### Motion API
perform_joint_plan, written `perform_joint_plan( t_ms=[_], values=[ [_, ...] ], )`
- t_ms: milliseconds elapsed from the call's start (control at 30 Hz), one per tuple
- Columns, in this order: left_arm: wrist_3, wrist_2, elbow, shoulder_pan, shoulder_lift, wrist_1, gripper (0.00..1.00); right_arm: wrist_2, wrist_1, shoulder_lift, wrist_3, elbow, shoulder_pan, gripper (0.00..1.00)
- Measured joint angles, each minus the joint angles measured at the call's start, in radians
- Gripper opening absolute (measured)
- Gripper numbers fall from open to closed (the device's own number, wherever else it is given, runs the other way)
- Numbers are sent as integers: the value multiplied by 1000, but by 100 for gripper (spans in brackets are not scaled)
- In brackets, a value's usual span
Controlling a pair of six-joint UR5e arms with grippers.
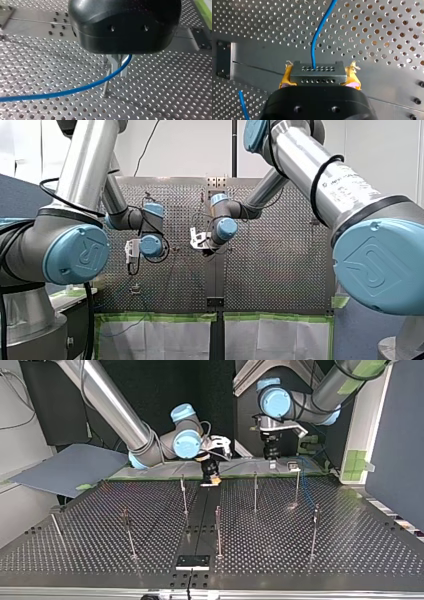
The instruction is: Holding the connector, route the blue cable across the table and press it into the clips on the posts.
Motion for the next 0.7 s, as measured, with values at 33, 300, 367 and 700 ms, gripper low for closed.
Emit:
perform_joint_plan(
  t_ms=[33,300,367,700],
  values=[
    [-4,9,4,3,-4,2,0,0,0,0,0,0,-2,0],
    [-17,56,27,8,-59,31,0,0,-1,1,1,0,-16,0],
    [-22,61,32,9,-74,46,0,1,-2,2,1,0,-20,0],
    [-26,82,64,21,-88,63,0,2,-17,4,4,0,-37,0]
  ],
)
